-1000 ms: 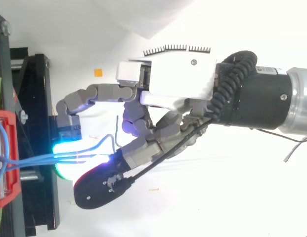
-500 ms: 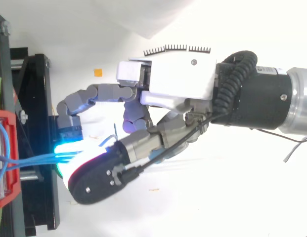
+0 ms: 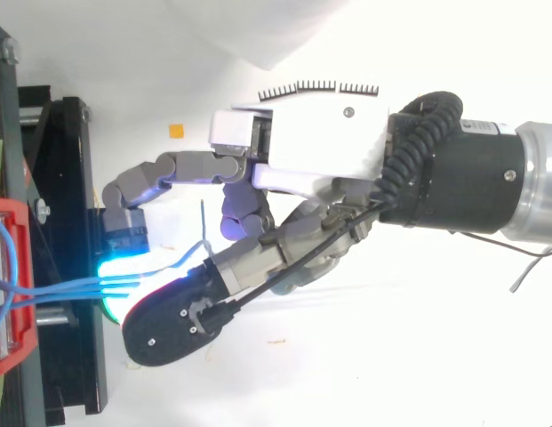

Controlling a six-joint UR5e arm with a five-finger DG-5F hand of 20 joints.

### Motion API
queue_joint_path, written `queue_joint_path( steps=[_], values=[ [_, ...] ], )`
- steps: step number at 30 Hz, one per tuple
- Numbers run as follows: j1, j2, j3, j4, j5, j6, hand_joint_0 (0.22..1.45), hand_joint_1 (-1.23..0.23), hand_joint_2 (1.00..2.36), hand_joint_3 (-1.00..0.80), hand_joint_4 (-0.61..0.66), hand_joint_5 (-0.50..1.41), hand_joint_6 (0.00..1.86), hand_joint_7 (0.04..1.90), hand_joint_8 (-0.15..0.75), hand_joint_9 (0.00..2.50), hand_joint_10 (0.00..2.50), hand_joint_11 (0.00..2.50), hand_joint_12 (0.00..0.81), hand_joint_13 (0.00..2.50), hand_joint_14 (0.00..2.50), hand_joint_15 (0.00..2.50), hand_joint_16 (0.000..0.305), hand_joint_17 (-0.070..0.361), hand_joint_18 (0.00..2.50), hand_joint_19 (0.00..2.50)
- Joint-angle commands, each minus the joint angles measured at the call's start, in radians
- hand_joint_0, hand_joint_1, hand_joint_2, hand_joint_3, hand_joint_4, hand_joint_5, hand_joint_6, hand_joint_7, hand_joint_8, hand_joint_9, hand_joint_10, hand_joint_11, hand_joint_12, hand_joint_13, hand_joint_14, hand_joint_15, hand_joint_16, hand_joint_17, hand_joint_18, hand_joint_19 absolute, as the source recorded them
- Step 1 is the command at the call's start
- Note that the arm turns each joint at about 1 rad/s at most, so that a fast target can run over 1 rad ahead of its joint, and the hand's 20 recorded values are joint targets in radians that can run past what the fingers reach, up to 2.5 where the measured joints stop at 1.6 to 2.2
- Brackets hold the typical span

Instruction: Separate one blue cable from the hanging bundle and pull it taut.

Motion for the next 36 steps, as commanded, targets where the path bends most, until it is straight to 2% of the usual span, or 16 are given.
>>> queue_joint_path(
  steps=[1, 7, 11, 13, 14, 15, 17, 18, 19, 20, 22, 24, 26, 29, 36],
  values=[
    [0.0, 0.0, 0.0, 0.001, 0.0, 0.0, 0.8, -0.76, 1.01, -0.42, -0.03, 0.15, 0.5, 1.34, 0.186, 2.42, 0.0, 2.5, 0.303, 1.38, 1.66, 1.12, 0.042, 0.094, 1.4, 1.51],
    [0.0, 0.0, 0.0, 0.0, 0.0, 0.0, 0.78, -0.79, 1.02, -0.27, -0.07, 0.15, 0.5, 1.33, 0.194, 2.41, 0.03, 2.5, 0.312, 1.38, 1.7, 1.12, 0.044, 0.1, 1.4, 1.49],
    [0.001, 0.0, 0.0, 0.0, 0.0, 0.0, 0.74, -0.88, 1.02, -0.17, -0.08, 0.15, 0.5, 1.35, 0.185, 2.41, 0.04, 2.5, 0.309, 1.38, 1.64, 1.14, 0.045, 0.101, 1.42, 1.44],
    [0.0, 0.0, 0.0, 0.0, 0.0, 0.0, 0.7, -0.94, 1.02, -0.22, -0.03, 0.14, 0.52, 1.32, 0.183, 2.4, 0.05, 2.5, 0.313, 1.4, 1.59, 1.17, 0.045, 0.102, 1.43, 1.43],
    [0.0, 0.0, 0.0, 0.0, 0.0, 0.0, 0.66, -0.94, 1.01, -0.41, -0.01, 0.14, 0.53, 1.29, 0.184, 2.4, 0.05, 2.5, 0.31, 1.39, 1.59, 1.19, 0.045, 0.102, 1.43, 1.43],
    [0.0, 0.0, 0.0, 0.001, 0.0, 0.0, 0.61, -0.91, 1.0, -0.5, -0.01, 0.14, 0.53, 1.29, 0.182, 2.4, 0.06, 2.5, 0.31, 1.4, 1.59, 1.18, 0.046, 0.102, 1.43, 1.44],
    [0.0, 0.0, 0.0, 0.001, 0.0, 0.0, 0.48, -0.68, 1.0, -0.5, 0.01, 0.15, 0.51, 1.34, 0.2, 2.44, 0.0, 2.5, 0.353, 1.44, 1.61, 1.12, 0.056, 0.126, 1.51, 1.37],
    [0.0, 0.0, 0.0, 0.001, 0.0, 0.0, 0.47, -0.65, 1.0, -0.5, 0.02, 0.15, 0.51, 1.35, 0.203, 2.44, 0.0, 2.49, 0.357, 1.44, 1.61, 1.13, 0.057, 0.129, 1.52, 1.36],
    [0.001, 0.0, 0.0, 0.001, 0.0, 0.0, 0.44, -0.53, 1.0, -0.5, 0.02, 0.15, 0.5, 1.36, 0.21, 2.46, 0.0, 2.47, 0.363, 1.46, 1.62, 1.1, 0.062, 0.139, 1.54, 1.28],
    [0.0, 0.0, 0.0, 0.001, 0.0, 0.0, 0.43, -0.48, 1.0, -0.5, 0.03, 0.15, 0.5, 1.36, 0.22, 2.46, 0.0, 2.46, 0.374, 1.47, 1.62, 1.1, 0.063, 0.142, 1.53, 1.24],
    [0.001, 0.0, 0.0, 0.001, 0.0, 0.0, 0.44, -0.45, 1.0, -0.5, 0.03, 0.15, 0.5, 1.35, 0.21, 2.46, 0.01, 2.46, 0.372, 1.46, 1.62, 1.09, 0.063, 0.141, 1.52, 1.24],
    [0.001, 0.0, 0.0, 0.001, 0.0, 0.0, 0.48, -0.43, 1.0, -0.5, 0.02, 0.15, 0.51, 1.34, 0.199, 2.44, 0.0, 2.48, 0.346, 1.43, 1.62, 1.11, 0.057, 0.128, 1.51, 1.37],
    [0.001, 0.0, 0.0, 0.001, 0.0, 0.0, 0.57, -0.47, 1.0, -0.5, -0.02, 0.14, 0.52, 1.28, 0.163, 2.4, 0.05, 2.5, 0.306, 1.39, 1.6, 1.14, 0.045, 0.101, 1.43, 1.44],
    [0.001, 0.0, 0.0, 0.001, 0.0, 0.0, 0.65, -0.53, 1.0, -0.5, -0.02, 0.15, 0.51, 1.32, 0.164, 2.39, 0.12, 2.46, 0.303, 1.4, 1.58, 1.17, 0.043, 0.097, 1.43, 1.45],
    [0.001, 0.0, 0.0, 0.003, 0.0, 0.0, 0.74, -0.65, 1.0, -0.5, -0.02, 0.15, 0.5, 1.34, 0.176, 2.4, 0.17, 2.47, 0.303, 1.42, 1.56, 1.19, 0.044, 0.098, 1.46, 1.44]
  ],
)
